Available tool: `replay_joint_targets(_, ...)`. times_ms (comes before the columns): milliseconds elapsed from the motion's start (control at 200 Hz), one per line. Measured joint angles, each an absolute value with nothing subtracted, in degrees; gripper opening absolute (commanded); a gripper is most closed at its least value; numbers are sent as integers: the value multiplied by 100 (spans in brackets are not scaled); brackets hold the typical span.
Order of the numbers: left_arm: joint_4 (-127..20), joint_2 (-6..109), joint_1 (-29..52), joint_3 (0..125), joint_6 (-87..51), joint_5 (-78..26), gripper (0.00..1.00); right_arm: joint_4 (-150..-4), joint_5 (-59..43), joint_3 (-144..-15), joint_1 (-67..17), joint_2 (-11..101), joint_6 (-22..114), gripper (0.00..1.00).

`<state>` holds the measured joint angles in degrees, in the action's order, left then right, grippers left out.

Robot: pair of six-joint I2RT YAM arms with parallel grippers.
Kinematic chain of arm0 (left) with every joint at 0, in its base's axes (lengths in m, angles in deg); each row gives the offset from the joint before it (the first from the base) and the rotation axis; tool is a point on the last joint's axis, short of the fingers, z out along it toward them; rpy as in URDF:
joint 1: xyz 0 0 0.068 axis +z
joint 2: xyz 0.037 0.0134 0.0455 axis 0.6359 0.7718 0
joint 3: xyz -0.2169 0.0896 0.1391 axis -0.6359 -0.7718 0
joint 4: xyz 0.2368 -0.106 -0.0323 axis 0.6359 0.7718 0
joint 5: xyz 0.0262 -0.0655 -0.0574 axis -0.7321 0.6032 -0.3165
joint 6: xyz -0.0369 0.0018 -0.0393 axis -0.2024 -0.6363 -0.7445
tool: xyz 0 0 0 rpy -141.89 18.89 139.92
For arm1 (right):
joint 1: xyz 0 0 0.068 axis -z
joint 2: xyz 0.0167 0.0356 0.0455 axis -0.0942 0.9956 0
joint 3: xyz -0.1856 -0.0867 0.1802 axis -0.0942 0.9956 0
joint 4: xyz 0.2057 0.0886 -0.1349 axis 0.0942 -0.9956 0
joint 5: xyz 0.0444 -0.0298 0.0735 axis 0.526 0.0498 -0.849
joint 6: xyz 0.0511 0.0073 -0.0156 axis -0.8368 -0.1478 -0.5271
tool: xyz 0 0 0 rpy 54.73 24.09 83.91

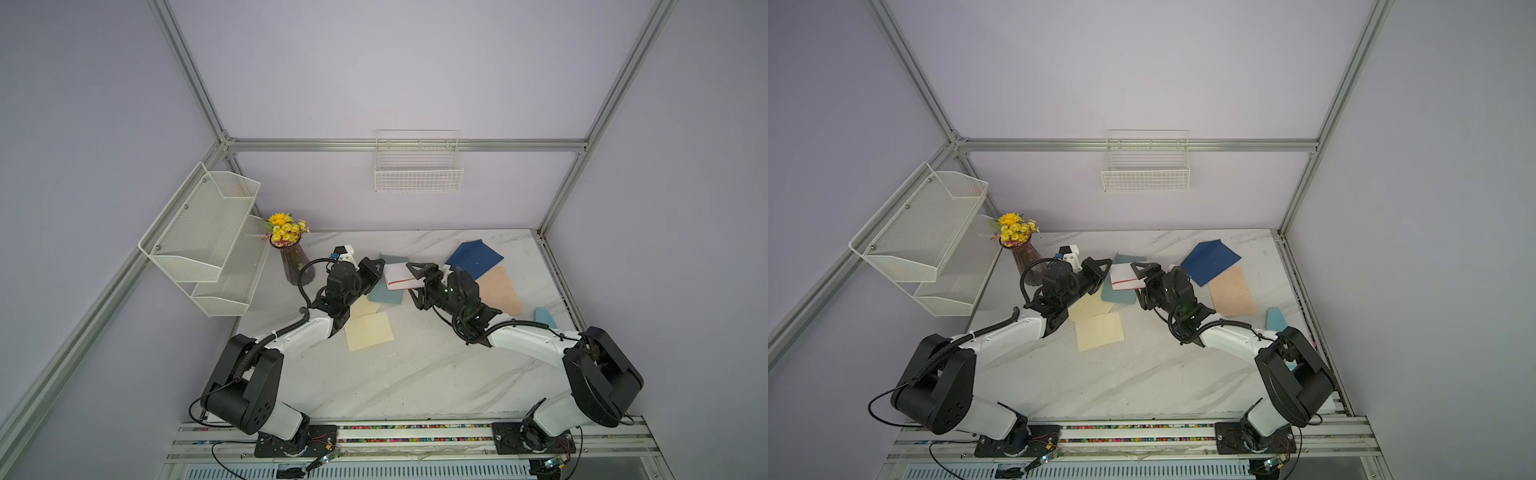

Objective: Fold the letter paper in half and place it into the envelope
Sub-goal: Fold the letter paper at the center of the board, then pick up the envelope from the center of the board.

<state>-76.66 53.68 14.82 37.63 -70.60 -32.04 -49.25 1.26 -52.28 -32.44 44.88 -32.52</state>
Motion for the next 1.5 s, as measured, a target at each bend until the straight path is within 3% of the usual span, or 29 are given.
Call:
replay_joint_targets(120, -7672, 5368, 1288, 3739, -7036, -3389, 0, -4982, 325, -5228, -3297, 4440, -3306, 69)
replay_joint_targets(220, -7686, 5360, 1091, 3739, -6988, -3545, 0, -5142, 478, -5231, -3332, 4320, -3341, 56)
replay_joint_targets(325, -7690, 5322, 931, 3739, -6900, -3667, 0, -5304, 631, -5231, -3356, 4189, -3374, 25)
replay_joint_targets(430, -7624, 5233, 861, 3741, -6708, -3706, 53, -5594, 769, -5228, -3362, 3961, -3389, 0)
replay_joint_targets(525, -7334, 5089, 859, 3757, -6413, -3746, 97, -5817, 854, -5204, -3360, 3710, -3381, 0)
replay_joint_targets(540, -7262, 5058, 859, 3763, -6363, -3757, 100, -5835, 858, -5191, -3360, 3673, -3383, 0)
replay_joint_targets(945, -4951, 4826, 1231, 4694, -4422, -3962, 100, -6508, 353, -4494, -2951, 2908, -2994, 0)
replay_joint_targets(1500, -1966, 7709, 1720, 7872, -2804, -4187, 100, -8031, -689, -5672, -2628, 3258, -1027, 0)
